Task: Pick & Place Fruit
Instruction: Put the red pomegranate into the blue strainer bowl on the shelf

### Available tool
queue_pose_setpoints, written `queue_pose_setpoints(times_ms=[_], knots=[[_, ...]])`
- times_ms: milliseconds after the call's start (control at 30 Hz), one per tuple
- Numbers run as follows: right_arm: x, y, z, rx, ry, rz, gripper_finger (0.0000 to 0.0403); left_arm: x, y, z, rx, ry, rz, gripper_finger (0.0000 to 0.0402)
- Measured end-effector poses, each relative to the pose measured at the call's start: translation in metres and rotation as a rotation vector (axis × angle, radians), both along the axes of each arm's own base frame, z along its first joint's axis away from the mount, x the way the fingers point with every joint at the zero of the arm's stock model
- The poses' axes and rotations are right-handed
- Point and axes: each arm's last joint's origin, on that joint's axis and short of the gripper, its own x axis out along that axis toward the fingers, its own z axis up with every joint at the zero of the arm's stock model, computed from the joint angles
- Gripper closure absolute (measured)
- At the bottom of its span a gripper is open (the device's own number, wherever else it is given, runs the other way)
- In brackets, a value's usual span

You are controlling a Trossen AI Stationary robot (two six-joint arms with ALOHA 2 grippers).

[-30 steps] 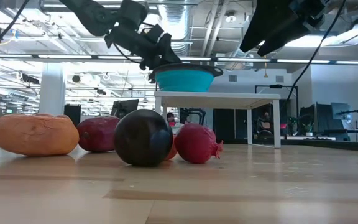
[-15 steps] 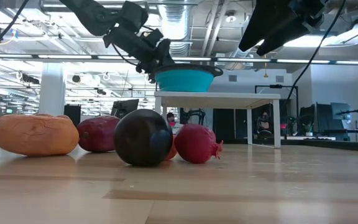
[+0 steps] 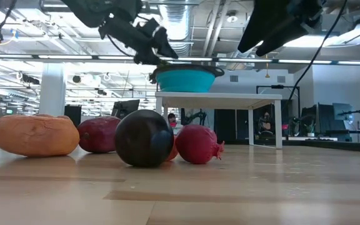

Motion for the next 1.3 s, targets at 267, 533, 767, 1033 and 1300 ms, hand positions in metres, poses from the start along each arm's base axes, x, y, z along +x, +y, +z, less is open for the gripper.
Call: queue_pose_setpoints(times_ms=[267, 533, 767, 1033, 1300], knots=[[0.017, -0.008, -0.001, -0.080, 0.103, 0.141, 0.0068, -0.025, -0.038, 0.041, 0.064, -0.025, -0.117, 0.0054], [0.032, -0.002, -0.026, 0.087, 0.217, 0.535, 0.0090, -0.058, -0.115, 0.040, 0.069, 0.020, -0.344, 0.0071], [0.034, -0.016, -0.065, 0.192, 0.093, 0.666, 0.0103, -0.085, -0.167, -0.005, 0.033, 0.038, -0.467, 0.0083], [0.044, -0.025, -0.071, 0.228, 0.033, 0.697, 0.0104, -0.099, -0.206, -0.074, -0.058, 0.070, -0.550, 0.0095], [0.058, -0.026, -0.117, 0.289, 0.077, 0.683, 0.0104, -0.106, -0.226, -0.113, -0.103, 0.045, -0.530, 0.0101]])
